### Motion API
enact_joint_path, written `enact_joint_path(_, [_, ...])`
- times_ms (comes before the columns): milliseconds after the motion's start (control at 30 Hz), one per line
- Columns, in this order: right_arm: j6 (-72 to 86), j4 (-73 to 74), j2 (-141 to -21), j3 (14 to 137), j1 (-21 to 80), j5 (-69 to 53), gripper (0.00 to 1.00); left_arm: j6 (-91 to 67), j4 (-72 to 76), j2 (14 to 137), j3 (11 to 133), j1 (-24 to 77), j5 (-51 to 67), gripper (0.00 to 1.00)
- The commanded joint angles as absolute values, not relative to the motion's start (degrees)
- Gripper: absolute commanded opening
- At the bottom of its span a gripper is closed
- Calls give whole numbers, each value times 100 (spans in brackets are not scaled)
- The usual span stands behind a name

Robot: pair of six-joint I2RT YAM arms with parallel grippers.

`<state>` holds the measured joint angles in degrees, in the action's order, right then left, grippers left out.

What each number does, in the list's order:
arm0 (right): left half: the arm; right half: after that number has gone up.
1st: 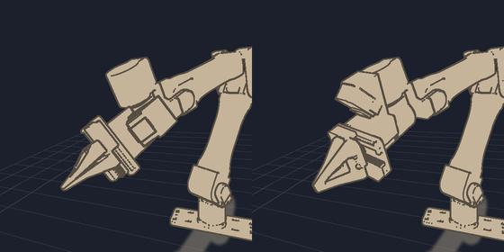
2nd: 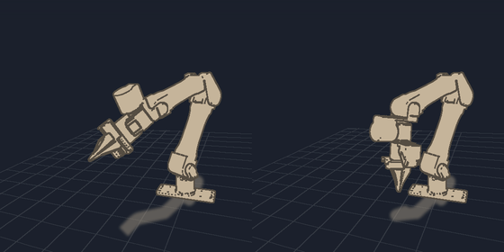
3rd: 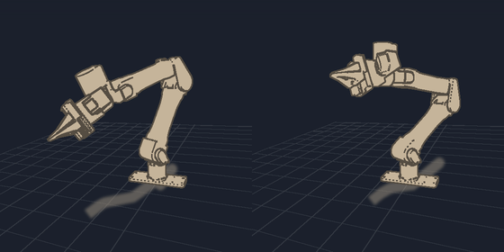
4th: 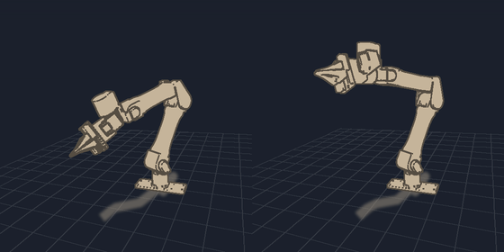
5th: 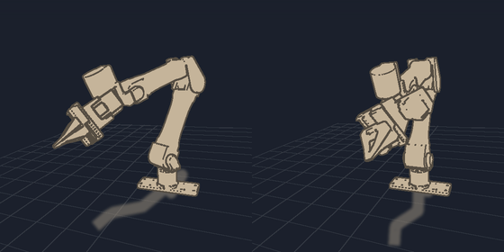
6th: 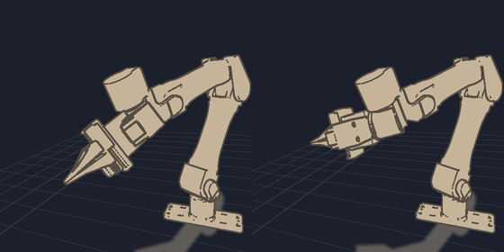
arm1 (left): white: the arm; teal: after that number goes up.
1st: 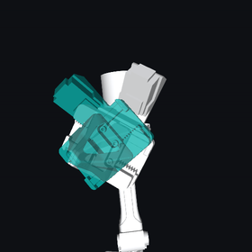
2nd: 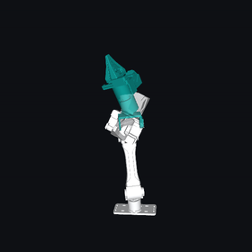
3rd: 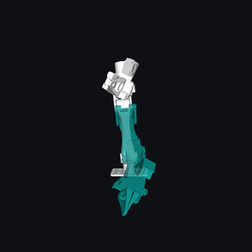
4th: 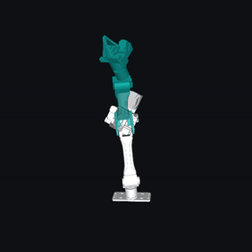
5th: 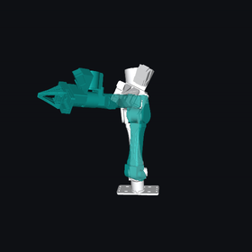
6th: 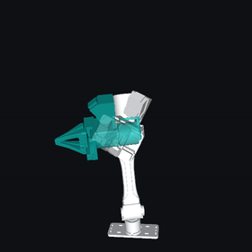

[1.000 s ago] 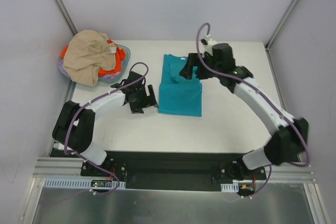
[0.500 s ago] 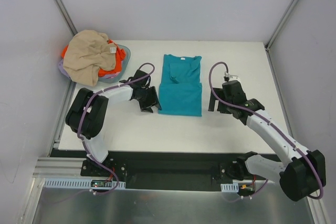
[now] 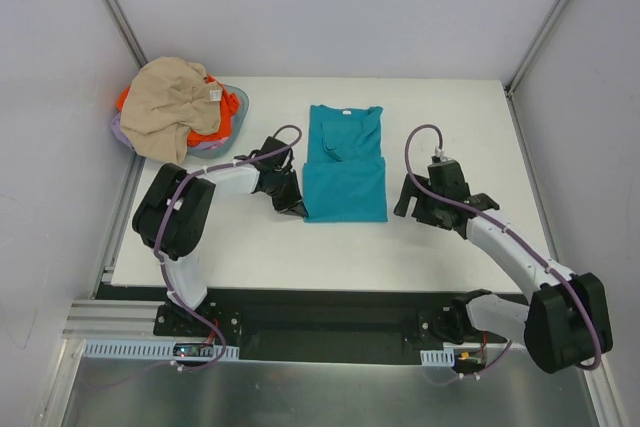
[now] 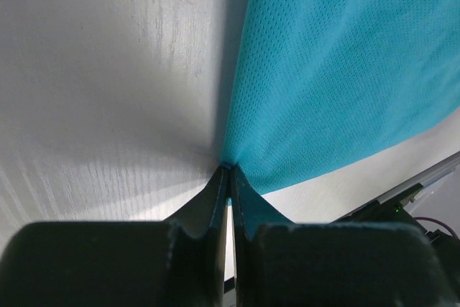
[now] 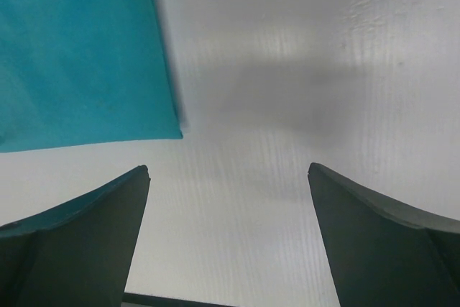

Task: Fold and stack the t-shirts
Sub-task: Grab one side of the 2/3 rectangular tshirt with both arms

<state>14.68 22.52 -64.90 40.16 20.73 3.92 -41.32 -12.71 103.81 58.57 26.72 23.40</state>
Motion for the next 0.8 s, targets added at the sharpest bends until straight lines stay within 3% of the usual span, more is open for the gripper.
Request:
enact_joint_path(0, [1854, 1320, -6863, 3850, 1881, -974, 97, -4140, -1283, 10336, 5713, 2725, 2233, 0])
enact_joint_path(167, [1977, 1012, -7618, 3885, 1855, -1739, 99, -4105, -1283, 10204, 5660, 2725, 2215, 0])
enact_joint_path(400, [2171, 379, -8393, 3955, 1863, -2100, 80, -4069, -1283, 10195, 5678, 2725, 2303, 0])
enact_joint_path(667, [2224, 255, -9008, 4087, 1854, -2171, 31, -4061, -1283, 10239, 5669, 2725, 2294, 0])
enact_joint_path(700, [2232, 255, -9026, 4061, 1854, -2145, 17, -4061, -1283, 10231, 5669, 2725, 2294, 0])
enact_joint_path(767, [2259, 264, -9035, 4017, 1854, -2118, 1, -4061, -1283, 10169, 5625, 2725, 2259, 0])
